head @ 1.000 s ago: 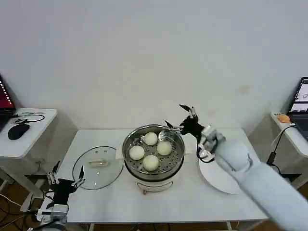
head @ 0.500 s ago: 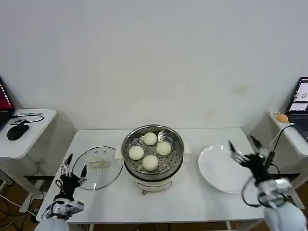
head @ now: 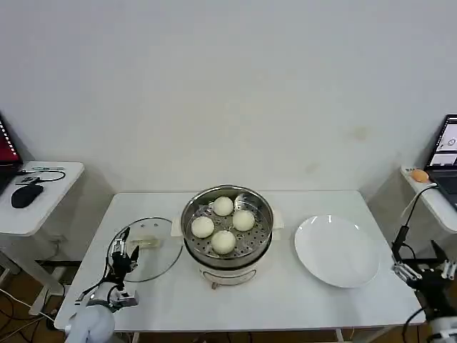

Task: Take steamed baozi put them in steamer then cover it.

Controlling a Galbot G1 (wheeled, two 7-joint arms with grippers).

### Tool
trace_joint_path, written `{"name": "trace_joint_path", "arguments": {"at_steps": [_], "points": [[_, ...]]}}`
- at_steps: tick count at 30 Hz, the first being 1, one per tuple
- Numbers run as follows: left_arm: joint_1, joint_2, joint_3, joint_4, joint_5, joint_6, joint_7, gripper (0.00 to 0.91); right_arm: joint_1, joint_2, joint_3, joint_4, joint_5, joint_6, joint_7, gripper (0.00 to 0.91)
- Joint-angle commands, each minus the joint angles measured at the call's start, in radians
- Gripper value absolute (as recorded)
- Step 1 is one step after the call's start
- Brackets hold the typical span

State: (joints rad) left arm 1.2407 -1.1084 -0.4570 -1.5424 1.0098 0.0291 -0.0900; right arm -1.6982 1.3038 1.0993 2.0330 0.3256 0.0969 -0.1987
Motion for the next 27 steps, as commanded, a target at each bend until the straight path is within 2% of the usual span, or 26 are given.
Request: {"name": "trace_joint_path", "arguments": {"at_steps": [1,23,24,25,26,27], "points": [[-0.085,0.003,0.063,0.096,0.071,0.001,-0.006,0.907,-0.081,0.053,0.082,0.025,-0.003,0.023,-0.007,0.907],[-0.265,-0.002,0.118,0.280,0.069,0.003,-0.044,0.907,-0.129,0.095,0.070,0.060,-0.024,0.016,-0.009,0.907],[-0.269,-0.004,0.118,0.285,0.070,0.003,-0.045,0.595,-0.126,0.098,0.069,0.061,-0.033,0.018,-0.008,0.907],[-0.273,-0.005,0.120,0.295,0.072,0.002,-0.045,0.121,-0.125,0.100,0.067,0.061,-0.036,0.017,-0.009,0.907],[-0.277,-0.007,0.121,0.303,0.072,0.001,-0.049,0.000,-0.125,0.099,0.065,0.062,-0.034,0.016,-0.008,0.907],[-0.281,-0.010,0.120,0.309,0.075,-0.001,-0.051,0.000,-0.123,0.100,0.064,0.062,-0.033,0.015,-0.007,0.907]]}}
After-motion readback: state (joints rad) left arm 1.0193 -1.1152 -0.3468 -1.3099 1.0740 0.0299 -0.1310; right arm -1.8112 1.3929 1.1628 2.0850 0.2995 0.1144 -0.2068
